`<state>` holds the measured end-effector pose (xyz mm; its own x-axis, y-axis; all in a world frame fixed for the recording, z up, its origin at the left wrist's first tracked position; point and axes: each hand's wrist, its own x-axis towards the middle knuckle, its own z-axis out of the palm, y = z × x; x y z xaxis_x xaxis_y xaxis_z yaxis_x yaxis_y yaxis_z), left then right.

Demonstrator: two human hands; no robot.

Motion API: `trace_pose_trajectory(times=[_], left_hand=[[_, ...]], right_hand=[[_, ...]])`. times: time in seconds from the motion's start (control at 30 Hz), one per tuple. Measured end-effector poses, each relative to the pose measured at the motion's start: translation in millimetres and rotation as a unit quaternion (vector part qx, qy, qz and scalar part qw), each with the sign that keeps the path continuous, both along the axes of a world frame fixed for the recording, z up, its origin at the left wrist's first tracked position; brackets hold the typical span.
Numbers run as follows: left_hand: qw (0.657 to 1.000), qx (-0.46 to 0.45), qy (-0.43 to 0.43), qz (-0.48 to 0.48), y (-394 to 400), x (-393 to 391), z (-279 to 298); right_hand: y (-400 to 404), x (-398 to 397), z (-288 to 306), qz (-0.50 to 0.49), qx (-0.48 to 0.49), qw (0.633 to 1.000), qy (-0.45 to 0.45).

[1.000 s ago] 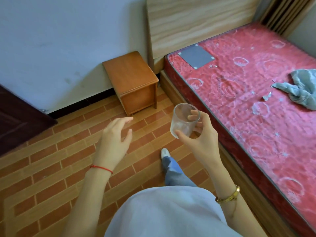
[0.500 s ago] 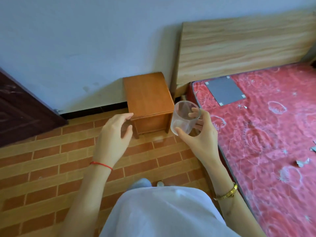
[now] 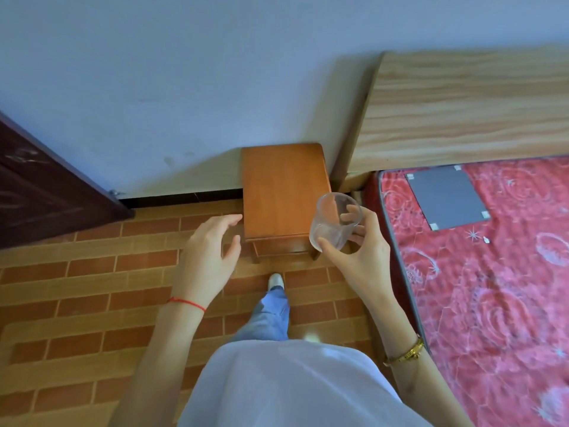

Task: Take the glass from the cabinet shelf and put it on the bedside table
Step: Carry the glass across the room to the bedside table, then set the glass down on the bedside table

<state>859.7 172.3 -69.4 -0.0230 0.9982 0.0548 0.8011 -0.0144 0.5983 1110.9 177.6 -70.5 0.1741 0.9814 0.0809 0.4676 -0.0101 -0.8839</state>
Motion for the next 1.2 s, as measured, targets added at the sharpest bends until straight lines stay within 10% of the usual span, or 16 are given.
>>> trace_pose_trajectory(times=[1.2], left_hand=[[0.996,-0.037,0.015,0.074,302.5,27.6,-109.6]], right_hand=[[325.7,20.8,-99.9,0.018,-0.091,0.995,-0.023]])
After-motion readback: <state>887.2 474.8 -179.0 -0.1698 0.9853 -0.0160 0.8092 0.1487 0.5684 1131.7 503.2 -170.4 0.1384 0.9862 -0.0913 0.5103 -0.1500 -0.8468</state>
